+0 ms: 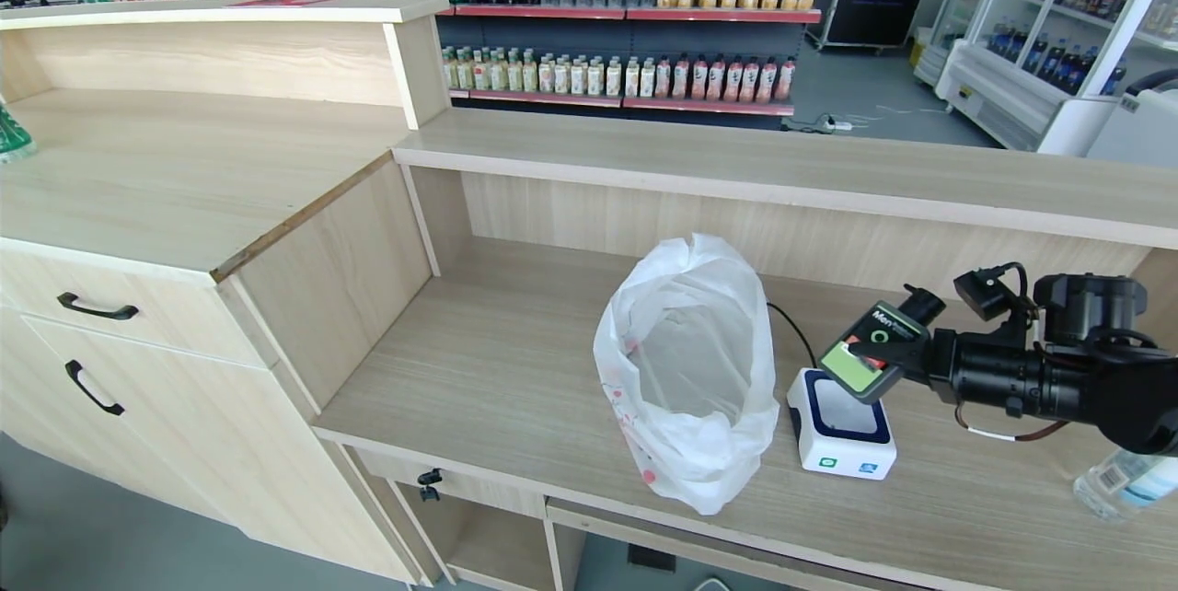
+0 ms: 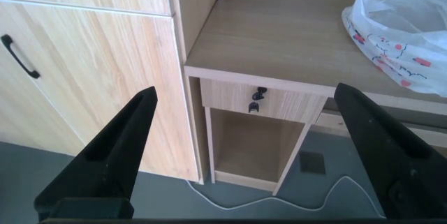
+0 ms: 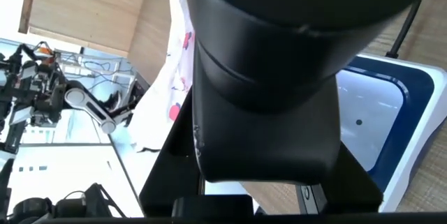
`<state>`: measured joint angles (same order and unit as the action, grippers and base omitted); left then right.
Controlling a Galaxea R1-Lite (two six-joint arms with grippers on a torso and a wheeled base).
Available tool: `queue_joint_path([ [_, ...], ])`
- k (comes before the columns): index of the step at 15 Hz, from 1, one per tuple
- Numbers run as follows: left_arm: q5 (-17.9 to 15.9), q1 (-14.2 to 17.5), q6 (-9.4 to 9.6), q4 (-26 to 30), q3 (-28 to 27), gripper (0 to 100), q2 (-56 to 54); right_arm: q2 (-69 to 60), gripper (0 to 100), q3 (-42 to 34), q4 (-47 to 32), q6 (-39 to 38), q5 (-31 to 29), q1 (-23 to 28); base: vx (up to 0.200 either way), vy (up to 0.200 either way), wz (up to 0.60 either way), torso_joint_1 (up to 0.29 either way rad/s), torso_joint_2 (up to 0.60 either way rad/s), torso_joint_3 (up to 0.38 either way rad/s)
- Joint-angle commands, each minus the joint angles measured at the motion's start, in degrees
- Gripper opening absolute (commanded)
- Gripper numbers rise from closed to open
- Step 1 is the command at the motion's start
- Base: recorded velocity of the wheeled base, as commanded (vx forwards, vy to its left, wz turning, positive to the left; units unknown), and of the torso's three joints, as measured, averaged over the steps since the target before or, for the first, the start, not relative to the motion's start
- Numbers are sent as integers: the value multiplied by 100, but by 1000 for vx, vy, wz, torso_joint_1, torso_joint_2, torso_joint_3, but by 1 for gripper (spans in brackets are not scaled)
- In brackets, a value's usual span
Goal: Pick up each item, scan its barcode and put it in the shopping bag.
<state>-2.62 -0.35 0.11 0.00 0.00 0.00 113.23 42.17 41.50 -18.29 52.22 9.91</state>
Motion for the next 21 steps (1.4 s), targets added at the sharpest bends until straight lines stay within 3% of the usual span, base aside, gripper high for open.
queue_joint_path([
  [1, -2, 0, -2, 0, 0, 100, 9, 86, 0, 55, -1, 0, -2, -16, 0, 0, 0, 0, 0, 0],
  [12, -2, 0, -2, 0, 0, 100, 9, 209, 0, 99, 69, -8, -2, -165, 0, 0, 0, 0, 0, 0],
  [15, -2, 0, -2, 0, 0, 100, 9, -890, 0, -130, -230, 27, -107, -112, 0, 0, 0, 0, 0, 0],
  [16, -2, 0, -2, 0, 0, 100, 9, -1505, 0, -402, -195, 396, -283, 11, 0, 0, 0, 0, 0, 0],
  [20, -2, 0, -2, 0, 0, 100, 9, -2982, 0, -1598, -212, 3806, -1883, 1101, 0, 0, 0, 0, 0, 0],
  [21, -2, 0, -2, 0, 0, 100, 9, -3008, 0, -1677, -318, 4272, -2041, 1320, 0, 0, 0, 0, 0, 0],
])
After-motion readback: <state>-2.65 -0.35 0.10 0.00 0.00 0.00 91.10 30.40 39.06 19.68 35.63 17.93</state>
